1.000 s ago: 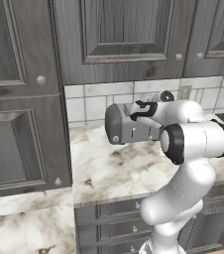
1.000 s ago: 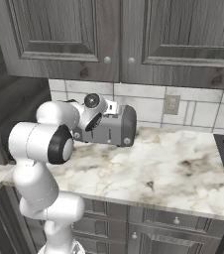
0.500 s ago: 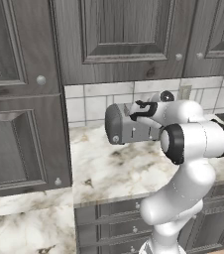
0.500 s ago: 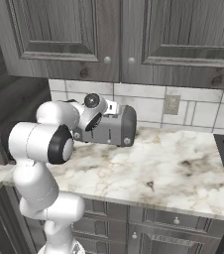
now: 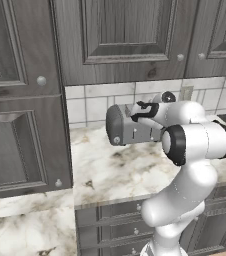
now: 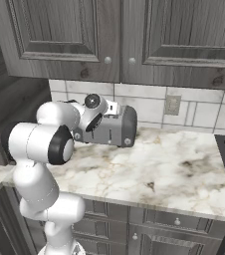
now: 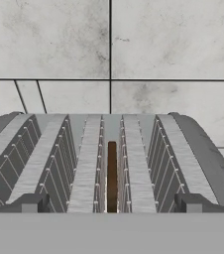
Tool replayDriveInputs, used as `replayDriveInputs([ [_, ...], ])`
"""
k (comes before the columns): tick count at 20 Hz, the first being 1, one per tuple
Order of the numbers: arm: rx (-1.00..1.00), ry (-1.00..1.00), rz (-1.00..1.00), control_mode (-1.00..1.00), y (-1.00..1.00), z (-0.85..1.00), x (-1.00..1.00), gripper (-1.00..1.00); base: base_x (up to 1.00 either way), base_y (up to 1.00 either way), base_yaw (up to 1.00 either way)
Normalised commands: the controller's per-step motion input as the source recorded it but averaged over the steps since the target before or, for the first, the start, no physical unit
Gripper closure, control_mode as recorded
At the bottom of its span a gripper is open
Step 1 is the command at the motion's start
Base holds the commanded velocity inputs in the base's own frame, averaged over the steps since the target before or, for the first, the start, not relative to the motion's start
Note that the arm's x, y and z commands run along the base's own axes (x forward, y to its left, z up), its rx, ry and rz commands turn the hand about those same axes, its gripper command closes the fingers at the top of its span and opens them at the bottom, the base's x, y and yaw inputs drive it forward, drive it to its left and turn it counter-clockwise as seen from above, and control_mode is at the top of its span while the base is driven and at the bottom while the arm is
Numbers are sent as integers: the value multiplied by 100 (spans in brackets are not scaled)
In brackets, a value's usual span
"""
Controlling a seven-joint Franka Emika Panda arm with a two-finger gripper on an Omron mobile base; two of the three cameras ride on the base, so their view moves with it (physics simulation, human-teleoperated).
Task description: Start the toaster. Once the lever pops up, take the bread to the plate on the dining counter.
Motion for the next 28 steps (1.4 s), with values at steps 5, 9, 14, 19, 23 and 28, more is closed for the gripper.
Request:
replayDriveInputs([
  [5,0,0,0,-100,0,0,0,-100,0,0,0],
  [9,0,0,0,-100,0,0,0,-100,0,0,0],
  [14,0,0,0,-100,0,0,0,-100,0,0,0],
  [19,0,0,0,-100,0,0,0,-100,0,0,0],
  [23,0,0,0,-100,0,0,0,-100,0,0,0],
  [28,0,0,0,-100,0,0,0,-100,0,0,0],
])
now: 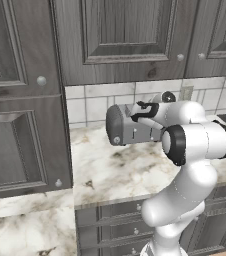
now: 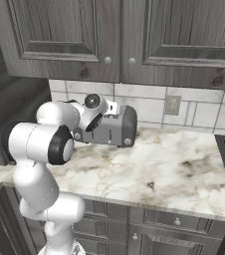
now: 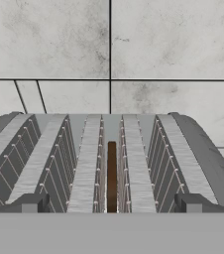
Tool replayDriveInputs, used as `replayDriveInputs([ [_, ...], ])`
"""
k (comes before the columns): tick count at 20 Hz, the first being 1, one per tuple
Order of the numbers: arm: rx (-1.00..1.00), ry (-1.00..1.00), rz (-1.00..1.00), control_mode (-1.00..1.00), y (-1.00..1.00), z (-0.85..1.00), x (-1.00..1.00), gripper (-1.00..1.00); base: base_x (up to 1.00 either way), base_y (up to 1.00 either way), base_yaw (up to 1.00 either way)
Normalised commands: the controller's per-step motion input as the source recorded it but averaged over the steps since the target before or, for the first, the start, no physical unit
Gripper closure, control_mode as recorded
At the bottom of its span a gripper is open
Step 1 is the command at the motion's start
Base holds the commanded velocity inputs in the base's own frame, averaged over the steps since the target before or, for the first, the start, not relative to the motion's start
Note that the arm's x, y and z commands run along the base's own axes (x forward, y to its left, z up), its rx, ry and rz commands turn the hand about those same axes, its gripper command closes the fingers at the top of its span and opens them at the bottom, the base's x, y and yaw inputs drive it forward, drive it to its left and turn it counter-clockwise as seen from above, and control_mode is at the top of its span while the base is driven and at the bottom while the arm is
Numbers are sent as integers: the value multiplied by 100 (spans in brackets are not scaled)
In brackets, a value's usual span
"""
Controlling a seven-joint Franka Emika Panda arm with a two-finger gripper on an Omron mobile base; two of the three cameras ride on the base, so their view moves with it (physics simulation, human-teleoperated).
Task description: Start the toaster. Once the lever pops up, take the bread to the plate on the dining counter.
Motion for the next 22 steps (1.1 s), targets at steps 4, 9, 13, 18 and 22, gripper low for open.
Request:
replayDriveInputs([
  [4,0,0,0,-100,0,0,0,-100,0,0,0],
  [9,0,0,0,-100,0,0,0,-100,0,0,0],
  [13,0,0,0,-100,0,0,0,-100,0,0,0],
  [18,0,0,0,-100,0,0,0,-100,0,0,0],
  [22,0,0,0,-100,0,0,0,-100,0,0,0],
])
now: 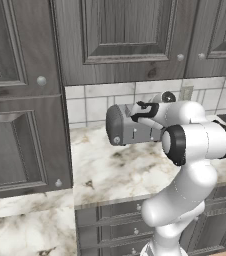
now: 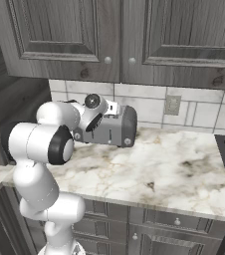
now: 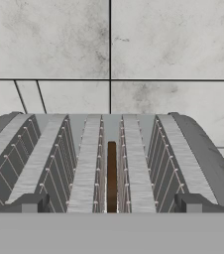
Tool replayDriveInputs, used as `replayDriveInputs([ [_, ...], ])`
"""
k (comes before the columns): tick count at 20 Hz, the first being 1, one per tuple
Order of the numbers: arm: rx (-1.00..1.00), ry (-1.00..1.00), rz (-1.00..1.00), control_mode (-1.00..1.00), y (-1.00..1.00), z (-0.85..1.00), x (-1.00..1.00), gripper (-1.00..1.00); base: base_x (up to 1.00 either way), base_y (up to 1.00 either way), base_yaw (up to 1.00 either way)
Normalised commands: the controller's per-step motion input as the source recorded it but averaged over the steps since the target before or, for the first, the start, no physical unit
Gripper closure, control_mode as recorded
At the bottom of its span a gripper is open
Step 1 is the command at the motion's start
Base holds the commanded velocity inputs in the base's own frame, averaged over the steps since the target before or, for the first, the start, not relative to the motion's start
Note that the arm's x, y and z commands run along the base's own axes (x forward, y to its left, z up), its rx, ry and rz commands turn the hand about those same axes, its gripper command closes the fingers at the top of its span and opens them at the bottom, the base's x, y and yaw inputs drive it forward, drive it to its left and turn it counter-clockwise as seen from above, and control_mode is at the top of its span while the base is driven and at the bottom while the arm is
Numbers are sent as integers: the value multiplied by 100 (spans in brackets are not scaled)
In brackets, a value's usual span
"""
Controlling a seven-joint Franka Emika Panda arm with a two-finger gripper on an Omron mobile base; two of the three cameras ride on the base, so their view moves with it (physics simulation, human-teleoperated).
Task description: Start the toaster. Once the lever pops up, take the bread to the plate on the dining counter.
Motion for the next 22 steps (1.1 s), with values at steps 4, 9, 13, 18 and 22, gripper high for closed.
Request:
replayDriveInputs([
  [4,0,0,0,-100,0,0,0,-100,0,0,0],
  [9,0,0,0,-100,0,0,0,-100,0,0,0],
  [13,0,0,0,-100,0,0,0,-100,0,0,0],
  [18,0,0,0,-100,0,0,0,-100,0,0,0],
  [22,0,0,0,-100,0,0,0,-100,0,0,0],
])
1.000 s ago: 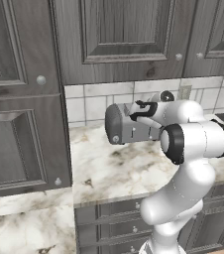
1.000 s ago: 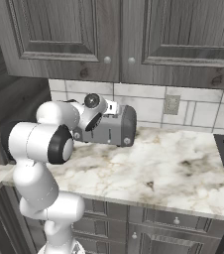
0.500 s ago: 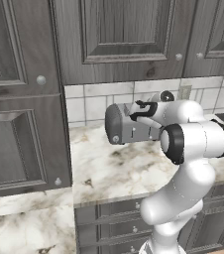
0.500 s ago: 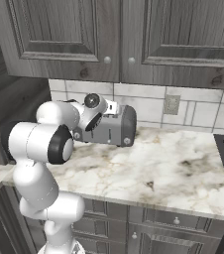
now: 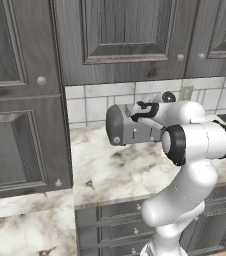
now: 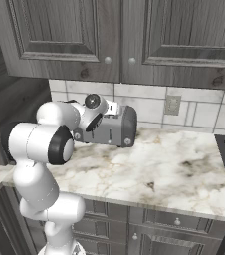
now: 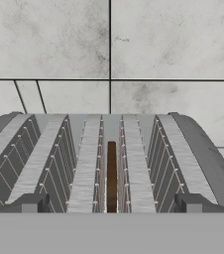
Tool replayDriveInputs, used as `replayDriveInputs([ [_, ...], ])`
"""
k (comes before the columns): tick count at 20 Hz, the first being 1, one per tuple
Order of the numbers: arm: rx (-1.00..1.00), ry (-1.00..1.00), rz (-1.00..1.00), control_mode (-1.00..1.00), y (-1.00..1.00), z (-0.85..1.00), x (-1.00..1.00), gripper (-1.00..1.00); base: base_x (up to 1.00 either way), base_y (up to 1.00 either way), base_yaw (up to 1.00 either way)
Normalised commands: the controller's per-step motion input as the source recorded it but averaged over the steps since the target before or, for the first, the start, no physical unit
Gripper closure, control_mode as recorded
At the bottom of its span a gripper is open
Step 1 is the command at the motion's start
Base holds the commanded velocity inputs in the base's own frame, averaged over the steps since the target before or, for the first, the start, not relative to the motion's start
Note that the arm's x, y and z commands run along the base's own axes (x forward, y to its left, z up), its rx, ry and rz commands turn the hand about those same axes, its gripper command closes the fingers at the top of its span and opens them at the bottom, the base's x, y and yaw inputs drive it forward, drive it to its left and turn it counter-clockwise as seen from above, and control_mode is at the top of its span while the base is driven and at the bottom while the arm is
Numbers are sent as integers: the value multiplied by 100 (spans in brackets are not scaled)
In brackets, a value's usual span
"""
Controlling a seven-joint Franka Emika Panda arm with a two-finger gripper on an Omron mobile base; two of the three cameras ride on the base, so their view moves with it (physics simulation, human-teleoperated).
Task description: Start the toaster. Once the lever pops up, take the bread to the plate on the dining counter.
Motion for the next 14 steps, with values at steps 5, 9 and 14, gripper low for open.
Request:
replayDriveInputs([
  [5,0,0,0,-100,0,0,0,-100,0,0,0],
  [9,0,0,0,-100,0,0,0,-100,0,0,0],
  [14,0,0,0,-100,0,0,0,-100,0,0,0],
])
